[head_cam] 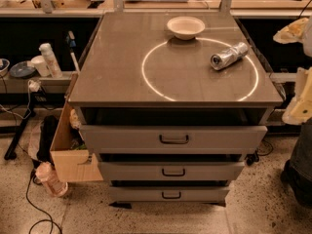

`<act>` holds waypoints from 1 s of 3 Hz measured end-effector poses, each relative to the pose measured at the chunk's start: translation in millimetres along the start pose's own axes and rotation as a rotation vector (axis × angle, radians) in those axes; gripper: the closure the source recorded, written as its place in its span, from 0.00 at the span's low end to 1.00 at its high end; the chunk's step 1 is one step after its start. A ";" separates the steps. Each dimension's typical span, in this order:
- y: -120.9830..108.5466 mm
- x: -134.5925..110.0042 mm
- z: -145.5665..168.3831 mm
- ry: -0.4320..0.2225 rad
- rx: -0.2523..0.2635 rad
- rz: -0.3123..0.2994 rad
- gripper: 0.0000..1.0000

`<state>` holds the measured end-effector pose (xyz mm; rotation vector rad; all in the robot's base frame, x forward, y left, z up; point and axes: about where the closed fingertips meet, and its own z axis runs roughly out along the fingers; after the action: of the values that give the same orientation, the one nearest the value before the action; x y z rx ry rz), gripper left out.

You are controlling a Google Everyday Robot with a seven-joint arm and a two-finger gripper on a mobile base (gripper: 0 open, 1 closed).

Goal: Open middle drawer

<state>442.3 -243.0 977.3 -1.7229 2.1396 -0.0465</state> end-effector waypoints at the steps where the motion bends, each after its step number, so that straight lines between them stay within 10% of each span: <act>1: 8.0 6.0 6.2 0.017 0.018 0.023 0.00; 3: 36.1 22.5 38.7 0.067 0.012 0.070 0.00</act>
Offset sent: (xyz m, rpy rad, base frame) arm -0.0307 -0.0101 -0.0611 -0.0498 0.0277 -0.1162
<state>417.2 -247.2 925.8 -1.6608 2.2412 -0.0988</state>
